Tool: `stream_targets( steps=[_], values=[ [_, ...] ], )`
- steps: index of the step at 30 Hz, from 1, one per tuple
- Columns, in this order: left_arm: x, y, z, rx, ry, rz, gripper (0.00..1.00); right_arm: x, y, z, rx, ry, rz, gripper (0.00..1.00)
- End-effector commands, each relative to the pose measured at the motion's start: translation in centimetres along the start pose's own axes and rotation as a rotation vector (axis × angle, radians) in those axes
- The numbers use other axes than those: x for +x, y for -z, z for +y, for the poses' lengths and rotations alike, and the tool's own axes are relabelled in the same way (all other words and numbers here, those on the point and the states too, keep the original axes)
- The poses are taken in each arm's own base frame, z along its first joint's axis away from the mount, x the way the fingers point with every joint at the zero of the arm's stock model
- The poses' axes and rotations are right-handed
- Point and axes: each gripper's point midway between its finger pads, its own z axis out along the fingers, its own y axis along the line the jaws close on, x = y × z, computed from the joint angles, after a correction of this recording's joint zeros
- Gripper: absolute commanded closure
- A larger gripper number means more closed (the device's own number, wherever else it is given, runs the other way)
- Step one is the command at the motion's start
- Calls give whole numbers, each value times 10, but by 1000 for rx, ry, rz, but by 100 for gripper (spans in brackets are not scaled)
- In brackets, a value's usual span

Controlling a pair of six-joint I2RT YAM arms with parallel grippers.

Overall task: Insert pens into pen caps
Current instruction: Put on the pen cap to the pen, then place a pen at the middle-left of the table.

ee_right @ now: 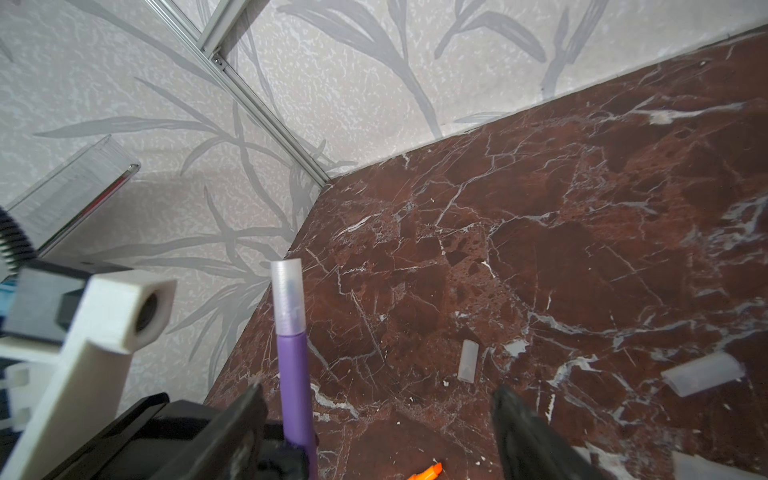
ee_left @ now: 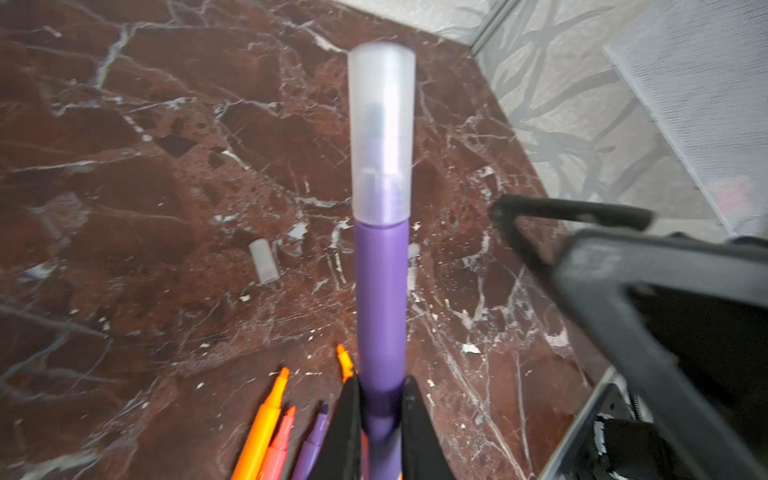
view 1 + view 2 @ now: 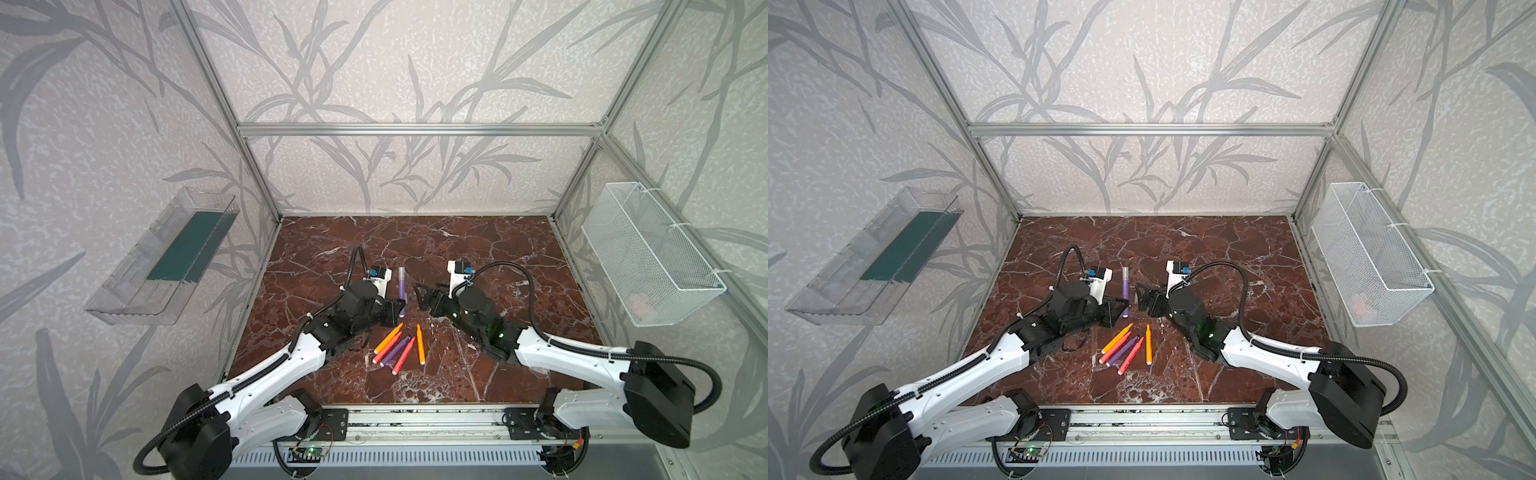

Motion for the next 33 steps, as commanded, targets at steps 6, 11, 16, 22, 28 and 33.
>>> stream_targets(
  steps=[6,11,16,22,28,33],
  values=[
    [-10,-7,87,-386,21,60,100,-25,55,-54,199,80,-6,15],
    [-7,-12,140,-602,8,111,100,-35,104,-82,330,164,9,14],
    [-17,-7,188,-855,22,147,100,-12,128,-96,310,160,62,14],
    [-17,-12,210,-940,39,231,100,29,119,-107,285,102,176,15],
    [-5,-29,223,-900,87,312,100,40,122,-114,298,106,209,15],
    [6,-31,237,-941,100,373,100,51,122,-116,277,106,240,15]
  ],
)
